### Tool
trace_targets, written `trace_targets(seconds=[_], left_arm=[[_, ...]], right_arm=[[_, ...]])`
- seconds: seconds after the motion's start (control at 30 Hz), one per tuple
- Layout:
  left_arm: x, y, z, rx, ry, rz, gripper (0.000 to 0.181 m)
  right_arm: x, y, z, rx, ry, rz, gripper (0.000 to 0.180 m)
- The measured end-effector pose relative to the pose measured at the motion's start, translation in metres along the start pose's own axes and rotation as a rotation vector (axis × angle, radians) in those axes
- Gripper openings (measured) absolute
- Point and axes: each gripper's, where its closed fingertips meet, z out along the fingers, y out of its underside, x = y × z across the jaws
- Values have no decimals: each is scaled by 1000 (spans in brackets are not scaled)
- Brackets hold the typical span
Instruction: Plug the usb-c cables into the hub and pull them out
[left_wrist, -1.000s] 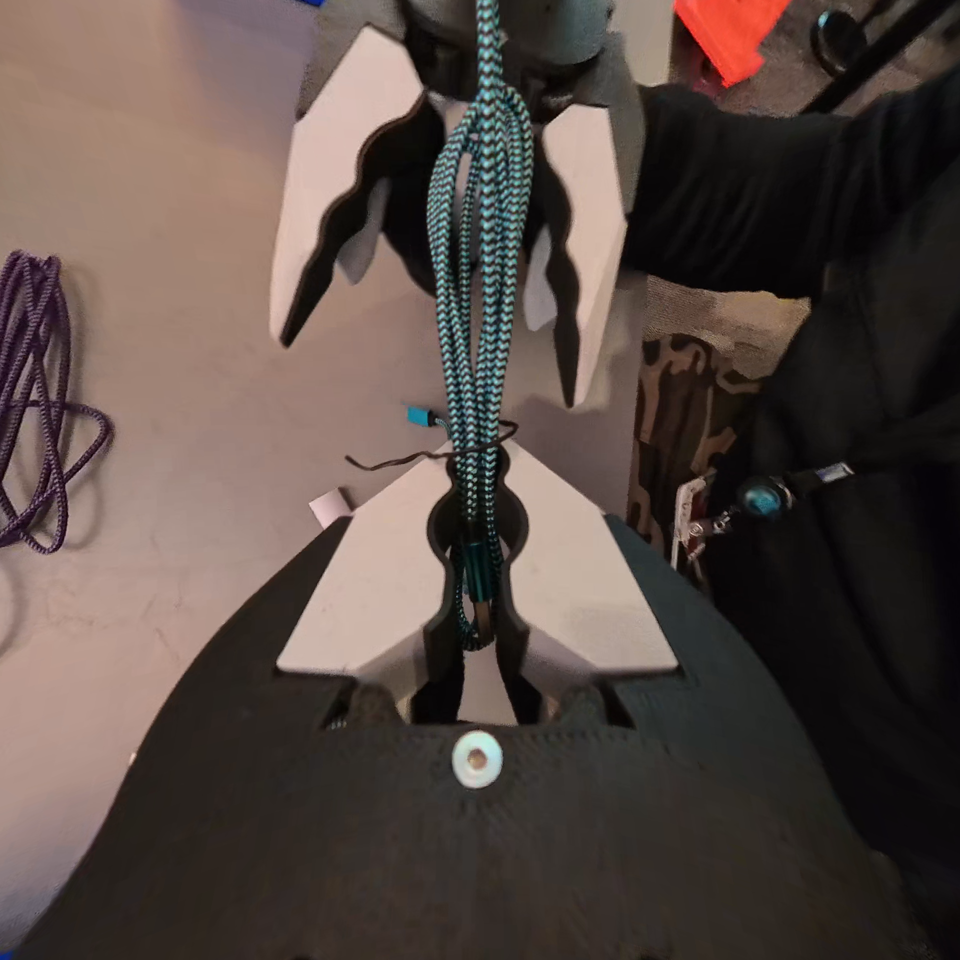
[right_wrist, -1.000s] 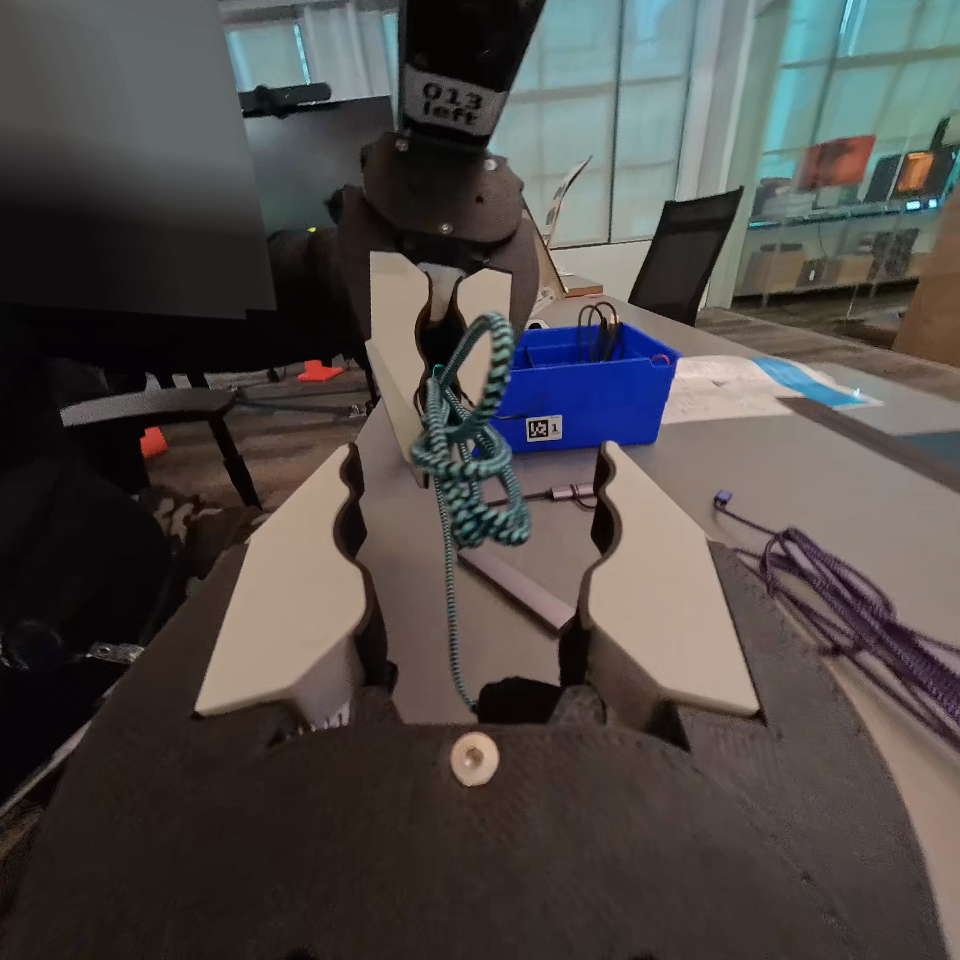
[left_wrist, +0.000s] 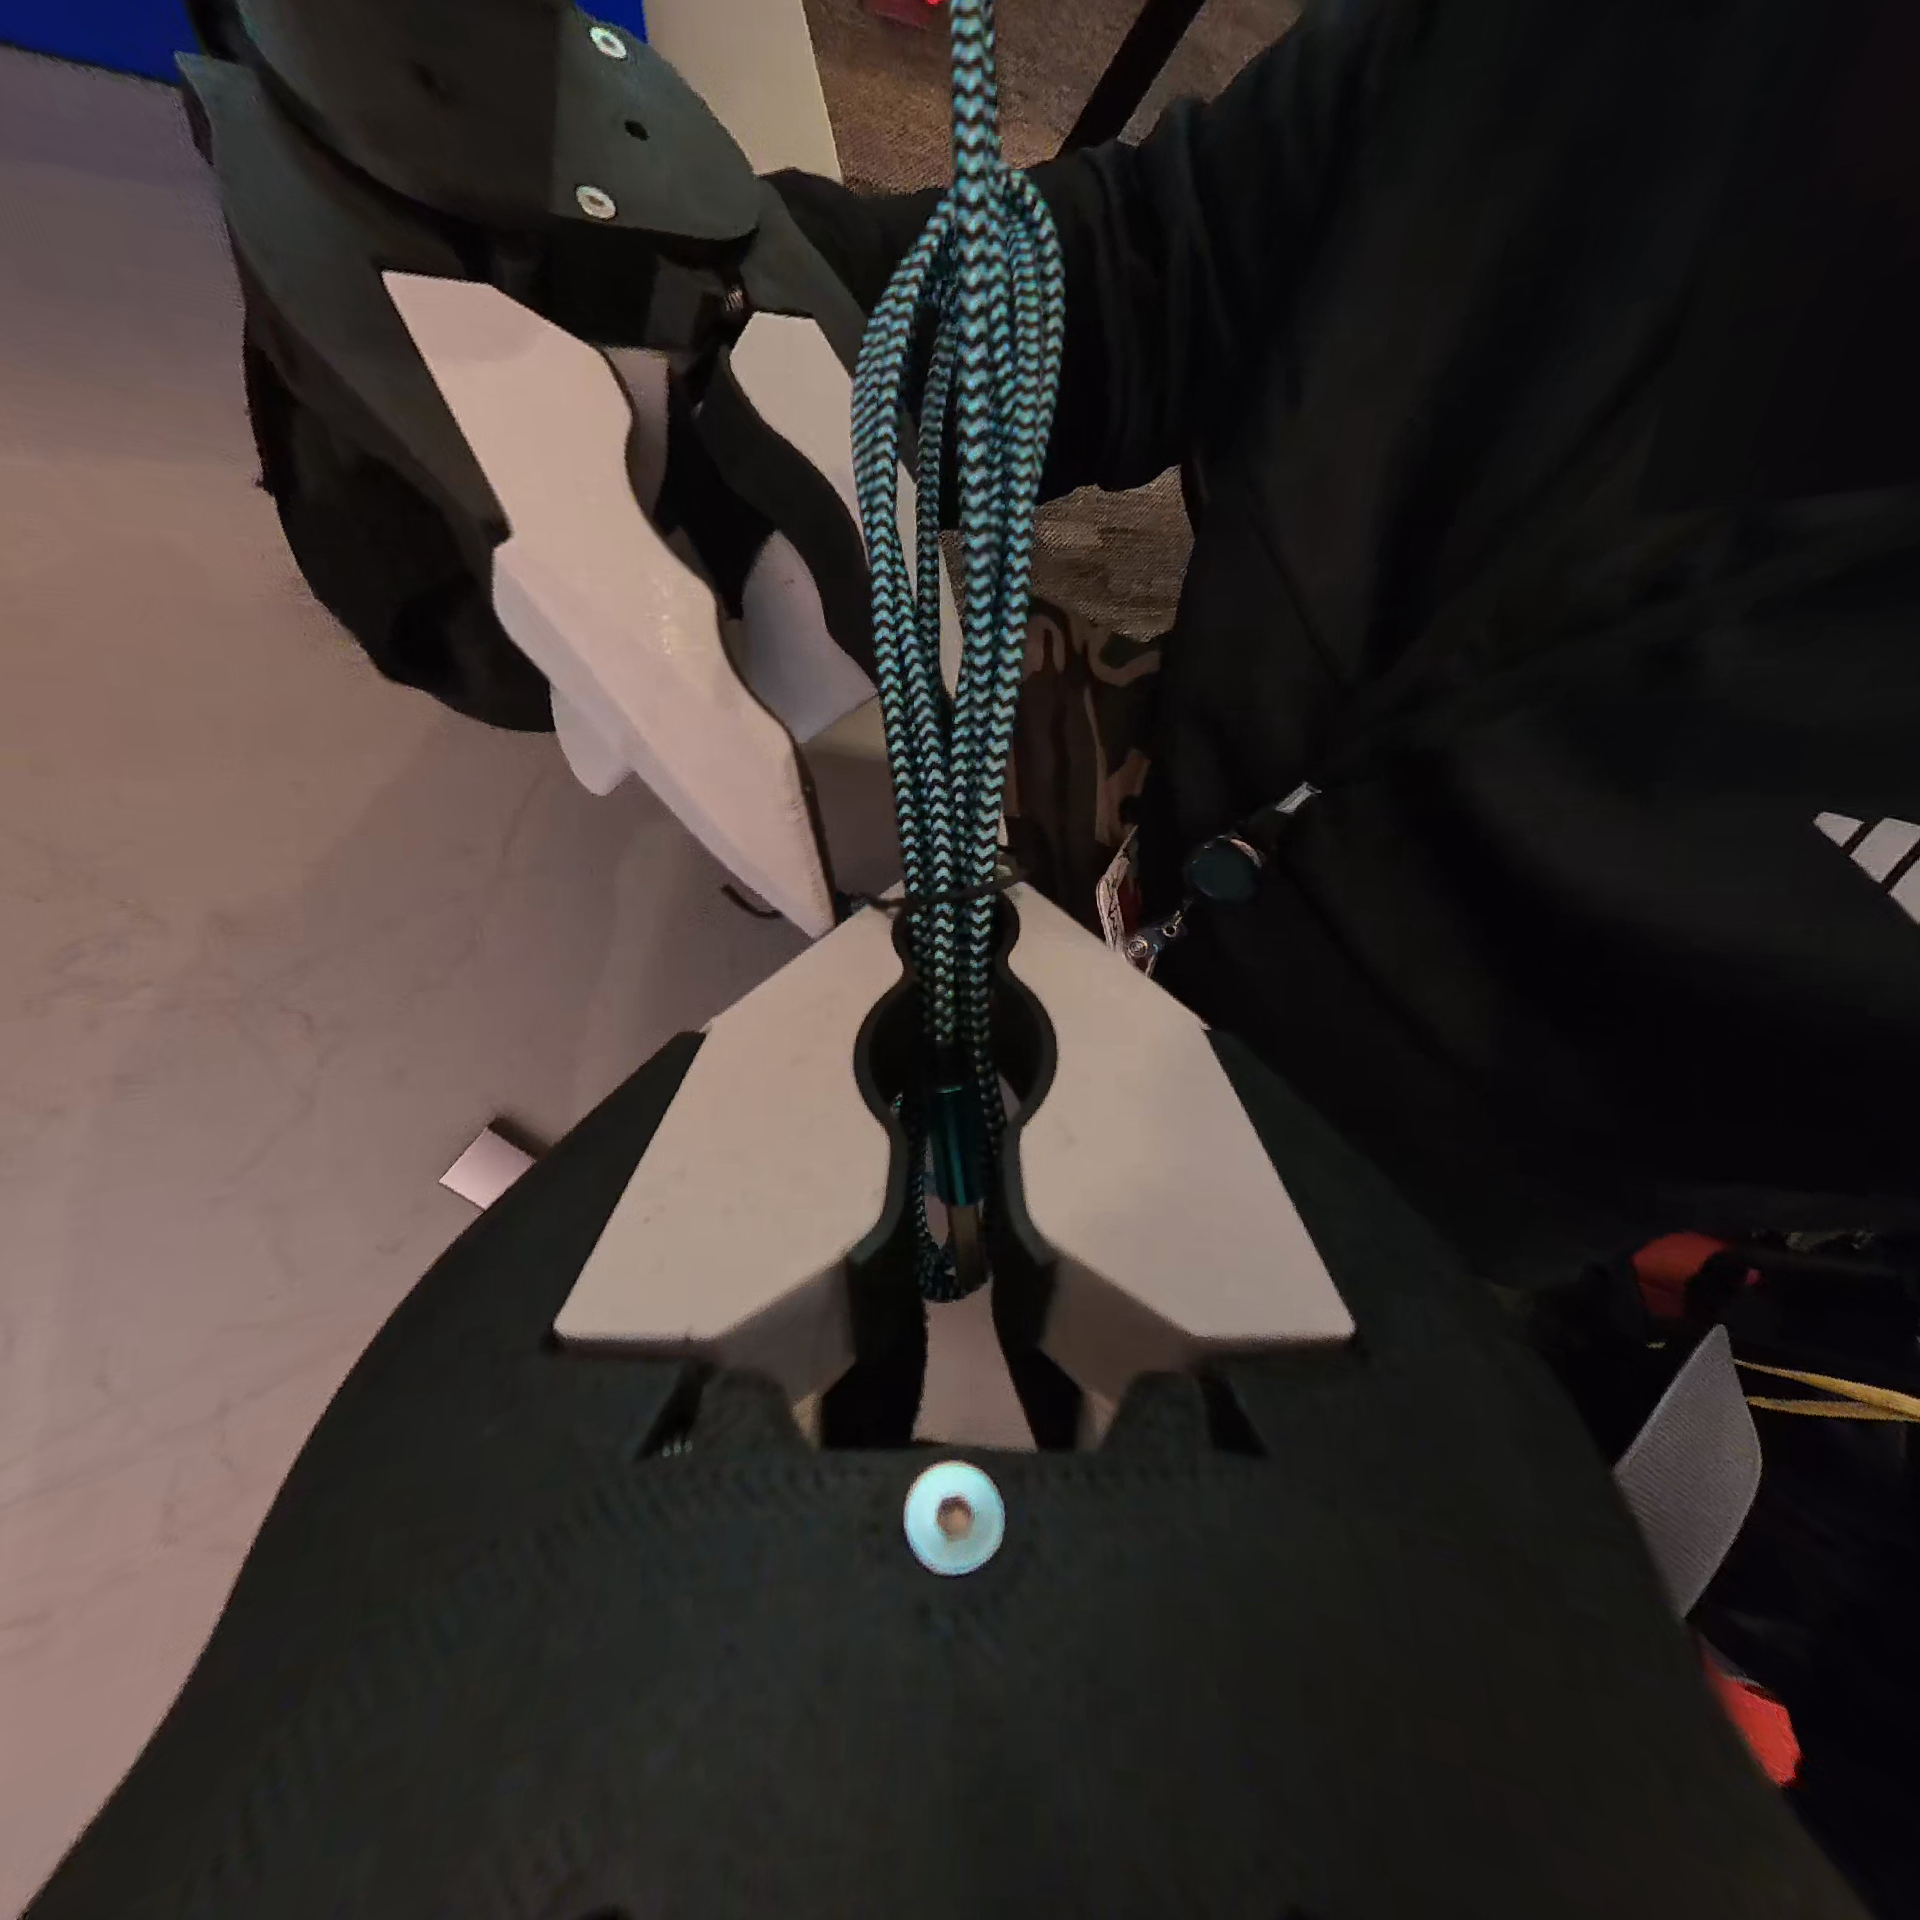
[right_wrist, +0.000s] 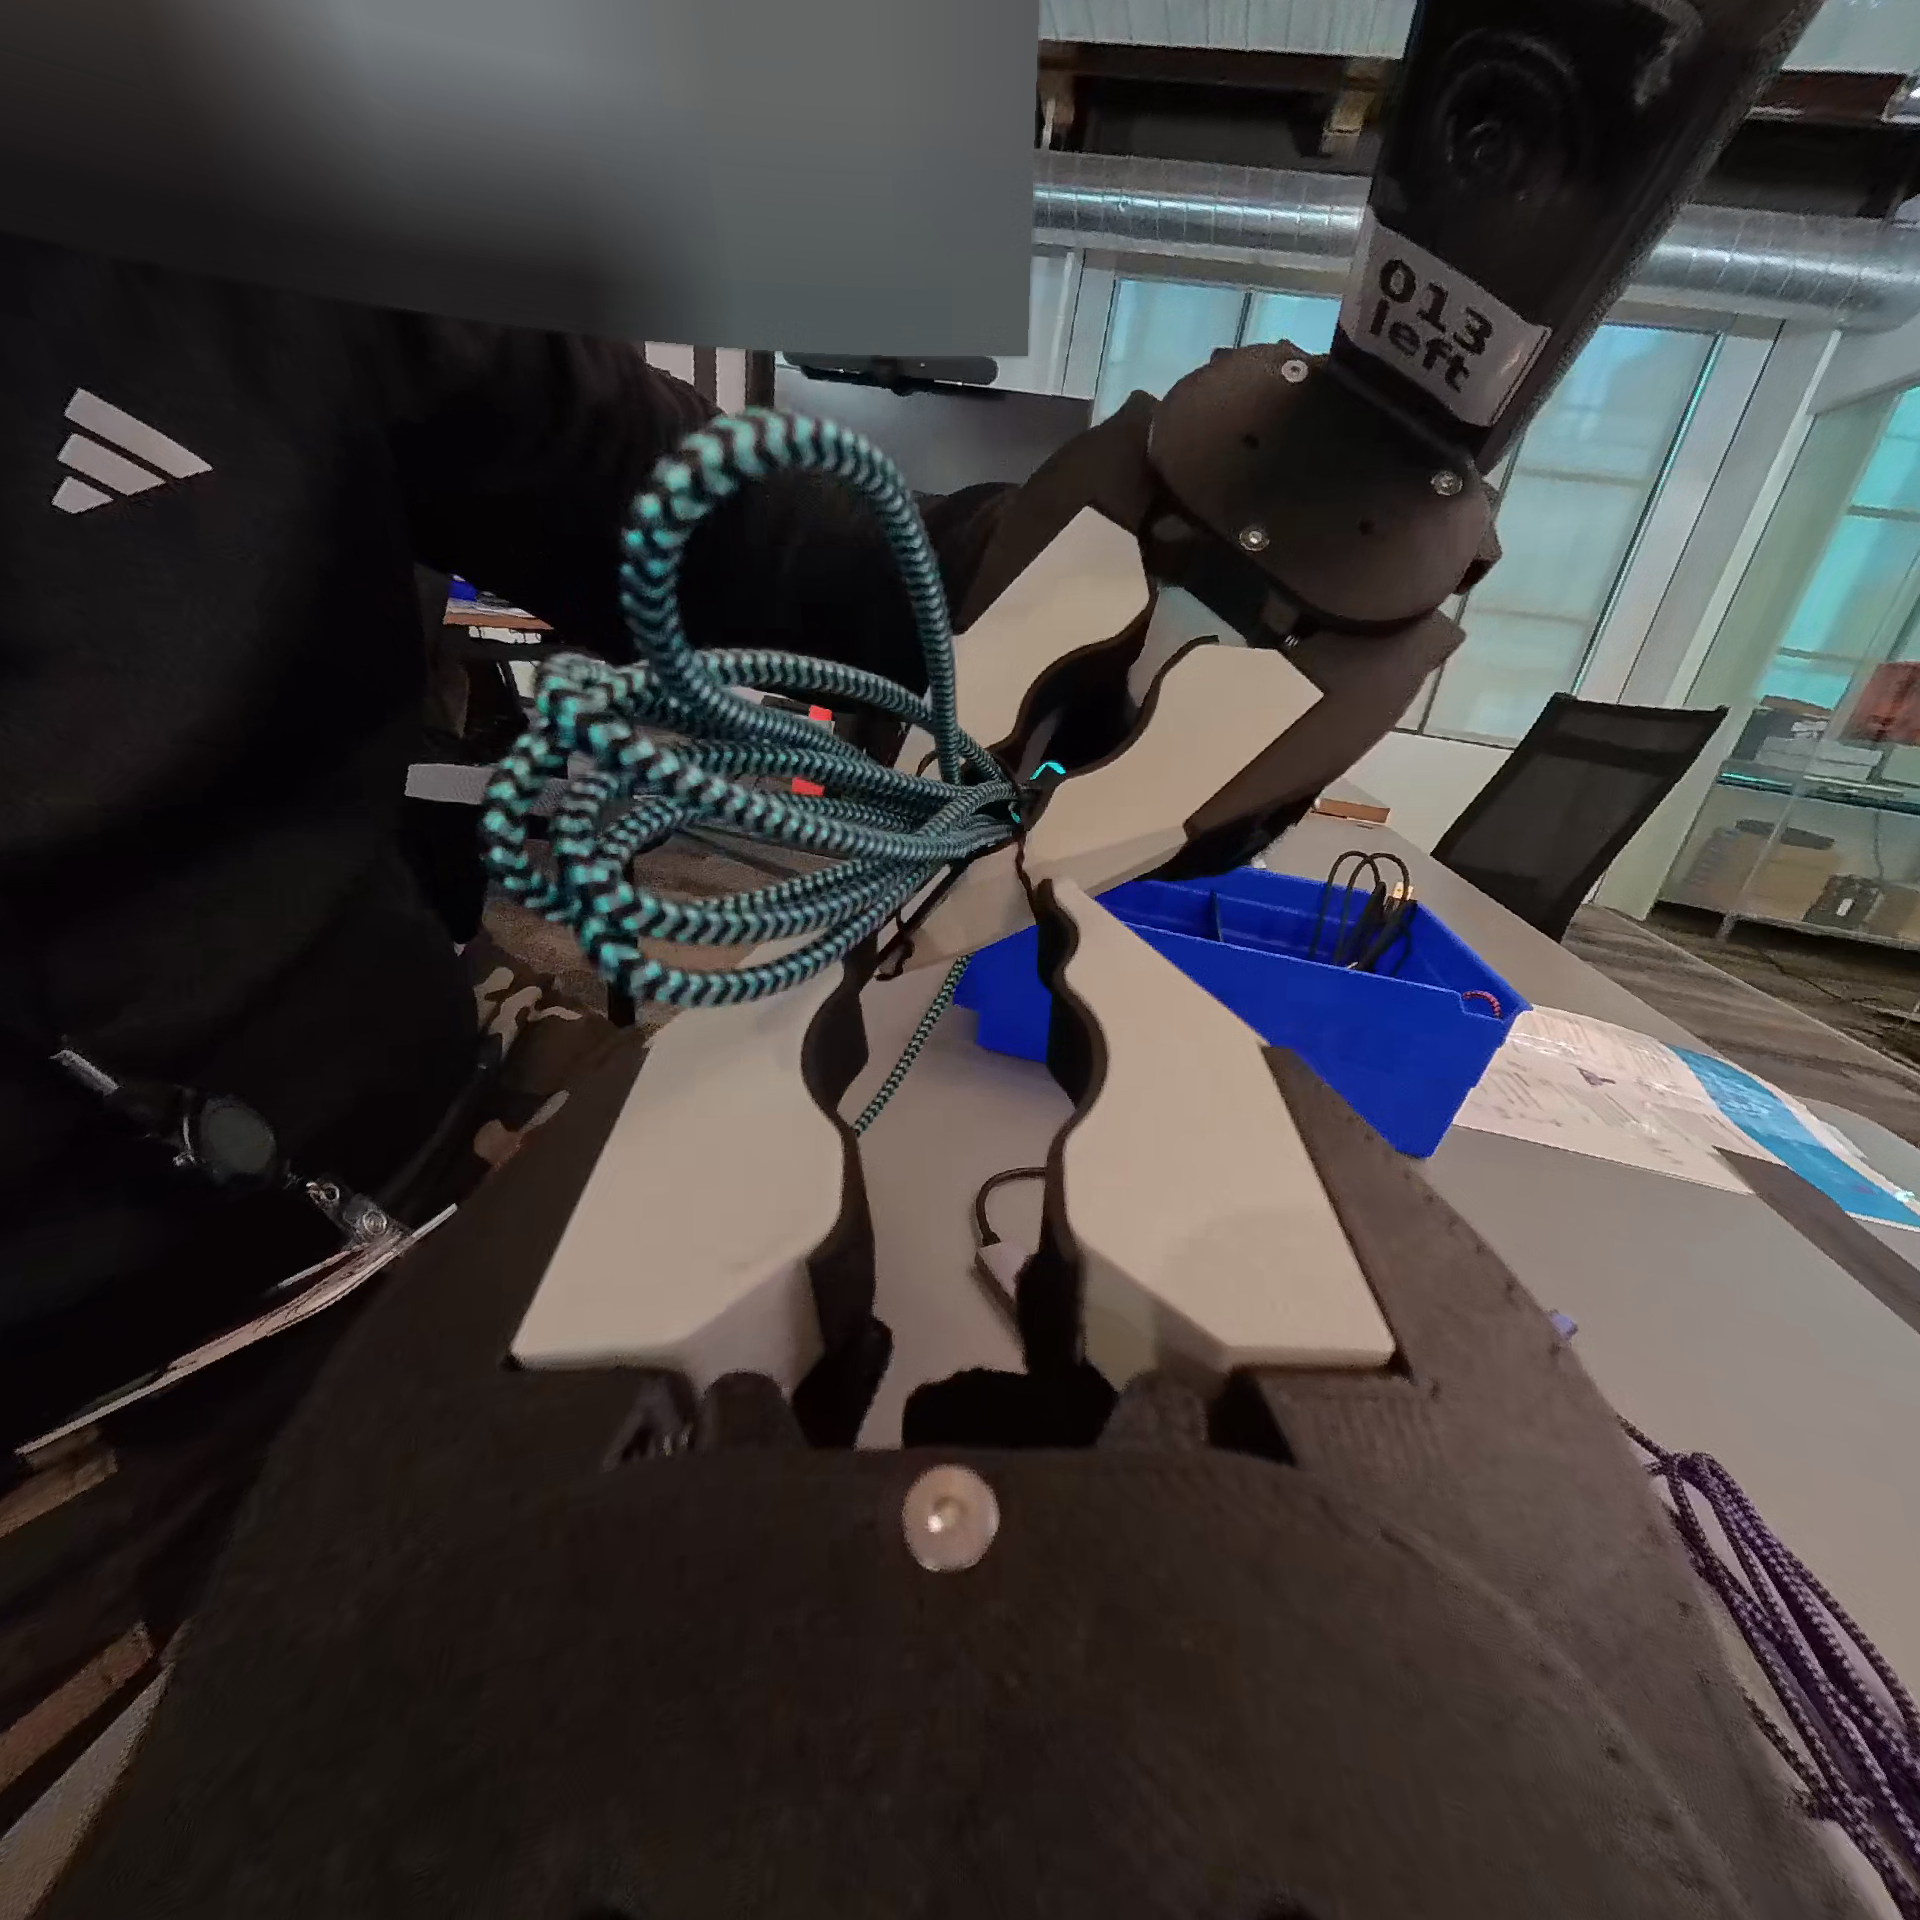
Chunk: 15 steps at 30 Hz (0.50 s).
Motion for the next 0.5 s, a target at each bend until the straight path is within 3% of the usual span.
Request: trace_targets(seconds=[0.23,0.3,0.5], left_arm=[[-5,-5,-4,24,10,-15,3],[-3,-8,-5,34,22,-10,3],[-4,-11,-6,37,22,-12,3]], right_arm=[[4,-2,-5,39,-1,62,21],[4,-3,-7,50,-6,63,4],[5,-6,-10,68,7,66,0]])
